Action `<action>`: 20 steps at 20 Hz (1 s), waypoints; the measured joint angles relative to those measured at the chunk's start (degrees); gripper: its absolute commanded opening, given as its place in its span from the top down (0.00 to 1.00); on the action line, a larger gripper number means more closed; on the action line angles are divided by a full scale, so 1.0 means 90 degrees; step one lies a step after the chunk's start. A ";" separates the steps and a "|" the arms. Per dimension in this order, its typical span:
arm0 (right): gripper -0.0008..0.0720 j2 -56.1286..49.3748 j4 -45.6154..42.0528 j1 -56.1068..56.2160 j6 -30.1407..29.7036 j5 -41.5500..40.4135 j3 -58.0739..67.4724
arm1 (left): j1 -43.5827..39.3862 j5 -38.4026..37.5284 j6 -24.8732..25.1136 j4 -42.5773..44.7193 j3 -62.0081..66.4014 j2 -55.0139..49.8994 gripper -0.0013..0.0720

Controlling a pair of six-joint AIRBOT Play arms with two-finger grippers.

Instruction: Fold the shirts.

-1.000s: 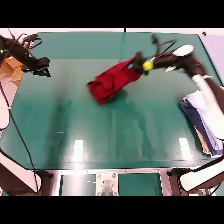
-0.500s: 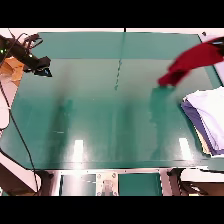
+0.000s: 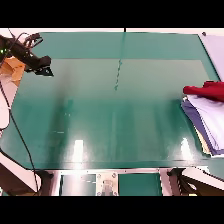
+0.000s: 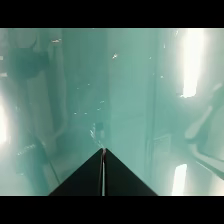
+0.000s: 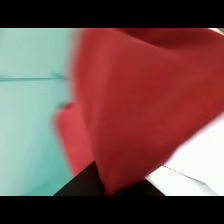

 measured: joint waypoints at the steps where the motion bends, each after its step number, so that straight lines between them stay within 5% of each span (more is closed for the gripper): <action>1: 0.97 0.0148 -0.0248 -0.0100 0.0027 0.0036 -0.0350 | 0.0000 -0.0017 0.0005 -0.0044 0.0000 0.0000 0.95; 5: 0.97 0.0495 -0.1166 -0.0296 0.0075 0.0109 -0.1751 | 0.0000 -0.0078 0.0017 -0.0131 0.0000 0.0000 0.95; 6: 0.88 0.0534 -0.1331 -0.0318 0.0083 0.0066 -0.2086 | 0.0000 -0.0100 0.0017 -0.0146 0.0000 0.0000 0.95; 8: 0.09 0.0573 -0.1588 -0.0342 0.0090 -0.0051 -0.2633 | 0.0000 -0.0114 0.0019 -0.0160 0.0000 0.0000 0.95; 10: 0.09 0.0561 -0.1775 -0.0357 0.0087 -0.0104 -0.2982 | 0.0000 -0.0119 0.0017 -0.0180 0.0000 0.0000 0.95; 13: 0.09 0.0505 -0.1766 -0.0313 0.0087 -0.0015 -0.2837 | 0.0000 -0.0177 0.0019 -0.0325 0.0000 0.0017 0.95; 14: 0.17 0.0491 -0.1603 -0.0219 0.0087 0.0010 -0.2628 | -0.0002 -0.0180 0.0019 -0.0393 0.0000 0.0056 0.95; 16: 0.88 0.0464 -0.1243 0.0107 0.0087 0.0017 -0.2123 | -0.0049 -0.0163 0.0019 -0.0483 0.0000 0.0192 0.95; 20: 0.97 0.0342 -0.0580 0.1440 0.0034 -0.0321 -0.1430 | -0.0308 -0.0070 0.0061 -0.0585 -0.0248 0.0690 0.95</action>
